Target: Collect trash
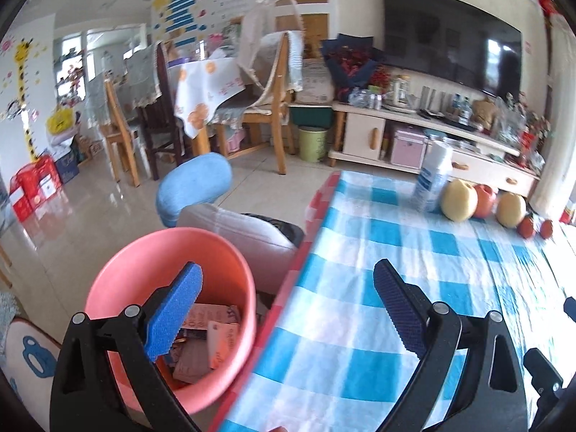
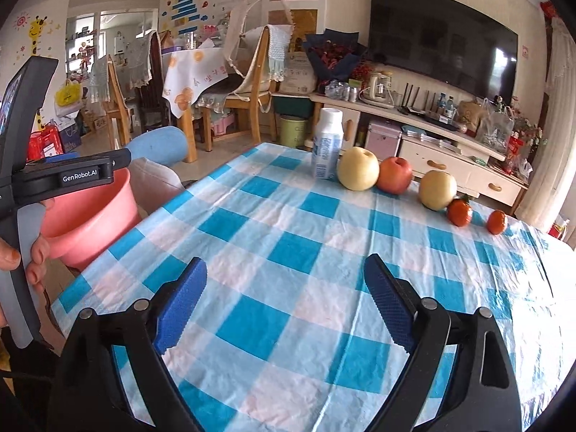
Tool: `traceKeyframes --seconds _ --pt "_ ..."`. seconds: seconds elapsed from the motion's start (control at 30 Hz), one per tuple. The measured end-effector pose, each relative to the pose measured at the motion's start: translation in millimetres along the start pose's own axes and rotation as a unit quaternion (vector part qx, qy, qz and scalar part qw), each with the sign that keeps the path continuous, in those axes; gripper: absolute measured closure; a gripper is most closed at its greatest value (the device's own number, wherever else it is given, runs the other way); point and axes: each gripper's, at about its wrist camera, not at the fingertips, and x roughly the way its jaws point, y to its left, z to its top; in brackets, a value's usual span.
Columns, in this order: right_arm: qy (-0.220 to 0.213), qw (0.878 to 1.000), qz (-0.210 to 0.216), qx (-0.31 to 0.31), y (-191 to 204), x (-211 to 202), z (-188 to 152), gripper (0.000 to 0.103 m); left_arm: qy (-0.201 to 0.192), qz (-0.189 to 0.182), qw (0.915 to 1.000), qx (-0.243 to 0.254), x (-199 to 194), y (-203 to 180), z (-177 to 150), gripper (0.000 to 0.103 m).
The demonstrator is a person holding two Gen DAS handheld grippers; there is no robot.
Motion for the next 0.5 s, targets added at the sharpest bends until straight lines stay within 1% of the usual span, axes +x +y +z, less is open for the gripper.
traceKeyframes --seconds 0.2,0.3,0.4,0.5 --pt "-0.008 0.999 -0.036 0.017 -33 -35 -21 0.011 -0.014 -0.045 0.9984 0.031 -29 -45 -11 0.008" --pt "-0.017 0.998 -0.054 0.025 -47 -55 -30 0.011 -0.028 -0.060 0.9966 0.049 -50 -68 -18 0.008" --pt "-0.026 0.996 -0.078 0.024 -58 -75 -37 0.010 -0.031 -0.080 0.9947 0.056 -68 -88 -26 0.008" --pt "-0.033 0.994 -0.098 0.034 -71 -97 -45 0.010 -0.038 -0.091 0.9925 0.072 -89 -109 -33 0.007"
